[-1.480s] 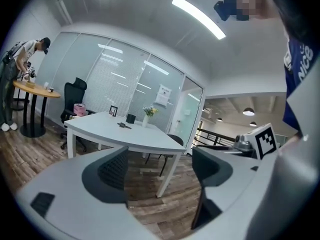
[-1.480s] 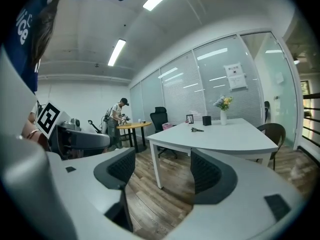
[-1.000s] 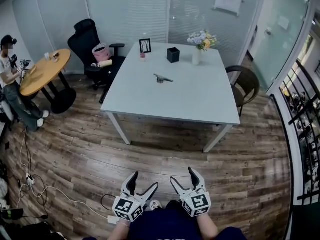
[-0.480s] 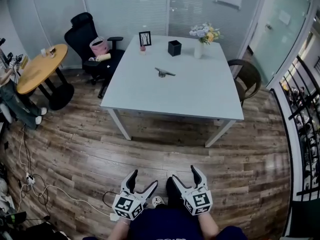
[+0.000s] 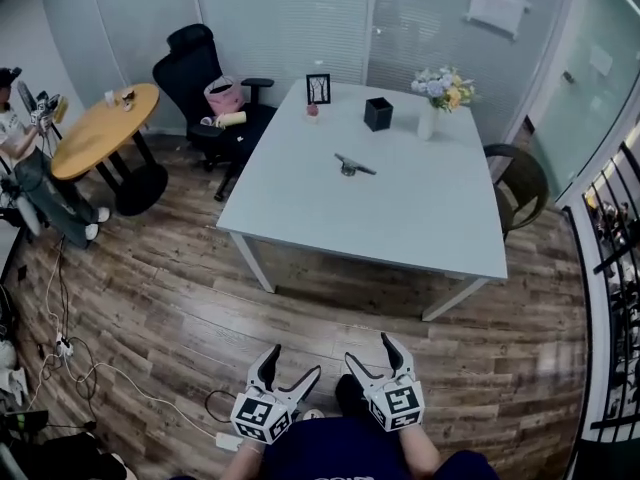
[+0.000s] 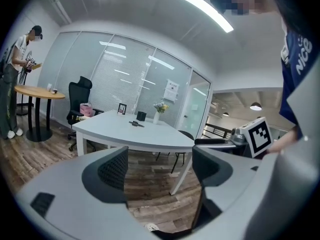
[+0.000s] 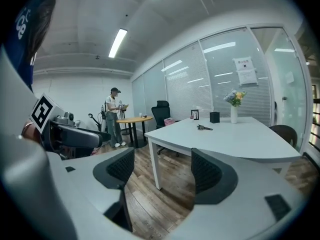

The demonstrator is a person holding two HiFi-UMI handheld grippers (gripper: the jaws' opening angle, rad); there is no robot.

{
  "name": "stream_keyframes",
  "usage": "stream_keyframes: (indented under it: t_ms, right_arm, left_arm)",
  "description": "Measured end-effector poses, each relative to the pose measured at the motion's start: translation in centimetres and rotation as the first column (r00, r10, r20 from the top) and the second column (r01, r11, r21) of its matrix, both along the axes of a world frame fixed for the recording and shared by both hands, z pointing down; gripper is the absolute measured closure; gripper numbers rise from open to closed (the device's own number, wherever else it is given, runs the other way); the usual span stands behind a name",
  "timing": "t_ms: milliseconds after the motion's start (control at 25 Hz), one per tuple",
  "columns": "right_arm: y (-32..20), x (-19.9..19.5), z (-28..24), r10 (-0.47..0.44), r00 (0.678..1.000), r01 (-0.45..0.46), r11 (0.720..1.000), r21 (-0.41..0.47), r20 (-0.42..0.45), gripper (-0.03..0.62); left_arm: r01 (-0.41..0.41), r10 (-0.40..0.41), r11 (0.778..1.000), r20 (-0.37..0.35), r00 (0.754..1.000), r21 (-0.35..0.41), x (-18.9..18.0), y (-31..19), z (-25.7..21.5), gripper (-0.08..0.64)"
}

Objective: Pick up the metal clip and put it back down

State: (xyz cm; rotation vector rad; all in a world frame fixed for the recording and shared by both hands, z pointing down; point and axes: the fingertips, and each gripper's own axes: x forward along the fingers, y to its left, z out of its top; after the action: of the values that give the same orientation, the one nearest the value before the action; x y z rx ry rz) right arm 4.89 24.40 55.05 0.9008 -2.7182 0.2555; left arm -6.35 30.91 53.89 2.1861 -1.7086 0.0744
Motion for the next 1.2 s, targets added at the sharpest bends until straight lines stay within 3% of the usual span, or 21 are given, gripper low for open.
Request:
stream_keyframes:
  t_ms: [360,680,1000,1200]
  right_arm:
    - [-8.9,-0.9,-0.5,-0.094,0.995,0.094,0.996,0.006,-0.009,0.245]
    - [-15.4,0.2,-0.4,-0.15,0.989,0.15,0.989,0.016,-0.006,0.247]
    - [-18.0,1.4,0.2,-0.15,0.989,0.15,0.989,-0.019,-0.002,0.249]
    - [-17.9,1.2,0.5,-0.142,0.99,0.142,0.989,-0.032,0.001,0.249]
  left_arm:
    - [0.074,-0.074,0.997,0.018,0.997,0.01,-0.2,-8.3,-1.0,0.176]
    - [0.113,-0.113,0.994,0.021,0.993,0.01,1.8,-14.4,-0.8,0.176]
    - [0.098,-0.097,0.995,0.017,0.995,-0.012,4.0,-17.6,-0.5,0.175]
    - [0.096,-0.096,0.995,0.008,0.995,-0.023,3.6,-18.0,0.0,0.176]
